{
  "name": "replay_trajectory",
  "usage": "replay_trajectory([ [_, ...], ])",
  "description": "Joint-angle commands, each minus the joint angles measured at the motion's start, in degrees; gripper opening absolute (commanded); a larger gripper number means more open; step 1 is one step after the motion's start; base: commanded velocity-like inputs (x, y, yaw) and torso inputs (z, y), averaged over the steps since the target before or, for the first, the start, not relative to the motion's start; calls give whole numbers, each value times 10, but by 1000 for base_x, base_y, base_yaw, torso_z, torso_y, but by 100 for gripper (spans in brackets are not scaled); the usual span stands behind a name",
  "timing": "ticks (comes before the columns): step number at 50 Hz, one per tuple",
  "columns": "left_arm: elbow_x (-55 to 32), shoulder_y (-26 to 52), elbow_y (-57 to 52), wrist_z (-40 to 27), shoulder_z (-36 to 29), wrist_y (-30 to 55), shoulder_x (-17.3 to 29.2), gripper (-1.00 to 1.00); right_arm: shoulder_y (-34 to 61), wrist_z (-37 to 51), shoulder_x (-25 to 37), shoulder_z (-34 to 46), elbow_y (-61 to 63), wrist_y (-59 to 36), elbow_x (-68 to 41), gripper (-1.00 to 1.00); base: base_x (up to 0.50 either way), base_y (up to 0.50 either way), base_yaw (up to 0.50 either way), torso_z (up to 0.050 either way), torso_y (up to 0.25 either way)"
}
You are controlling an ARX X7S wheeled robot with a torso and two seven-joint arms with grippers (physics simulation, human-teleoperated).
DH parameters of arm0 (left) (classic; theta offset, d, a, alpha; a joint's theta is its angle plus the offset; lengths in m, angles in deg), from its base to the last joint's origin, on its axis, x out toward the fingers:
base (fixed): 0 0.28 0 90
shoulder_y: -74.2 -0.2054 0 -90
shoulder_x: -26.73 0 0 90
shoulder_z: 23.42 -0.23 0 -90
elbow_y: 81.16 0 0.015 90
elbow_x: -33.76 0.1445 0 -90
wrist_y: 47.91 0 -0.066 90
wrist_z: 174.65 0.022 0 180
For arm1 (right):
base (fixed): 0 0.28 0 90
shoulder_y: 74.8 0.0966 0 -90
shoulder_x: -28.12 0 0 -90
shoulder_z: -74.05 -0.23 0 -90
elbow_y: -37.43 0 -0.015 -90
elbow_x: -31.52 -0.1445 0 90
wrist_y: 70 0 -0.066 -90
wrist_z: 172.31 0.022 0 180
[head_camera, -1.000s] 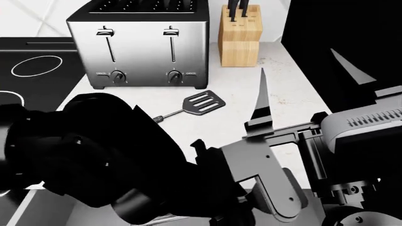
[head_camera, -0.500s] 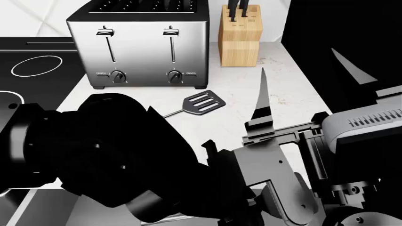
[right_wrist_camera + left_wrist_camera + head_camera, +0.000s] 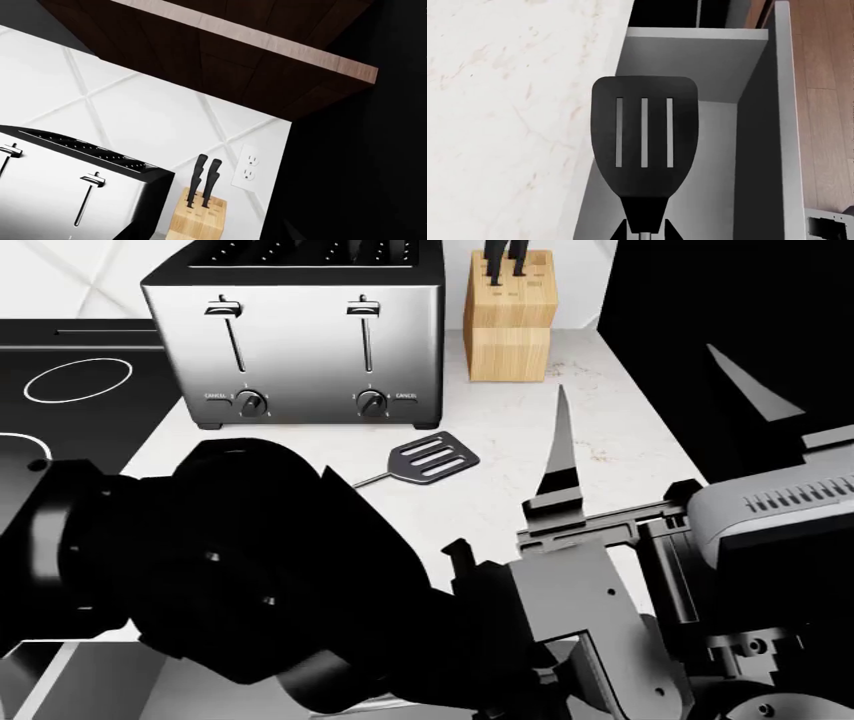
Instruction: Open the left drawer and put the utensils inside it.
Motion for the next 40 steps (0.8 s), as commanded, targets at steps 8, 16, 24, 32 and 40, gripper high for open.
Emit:
replay_trajectory([
  [8,36,-6,8,26,6,-2,-7,-100,2,1,3,3,-2,3,-1,100,0,0,0,0,0],
  [16,42,-9,0,31,4,-3,-11,-100,-4,1,7,4,-3,10,3,100,0,0,0,0,1],
  [24,49,-11,-4,39,2,0,-7,-100,-5,2,8,7,-3,13,5,100,0,0,0,1,0],
  [32,53,-14,-1,39,-1,-1,-4,-100,-4,4,8,8,-2,12,4,100,0,0,0,0,1],
  [40,57,-18,0,43,-3,-1,-6,-100,-1,5,8,9,-2,11,2,100,0,0,0,0,1],
])
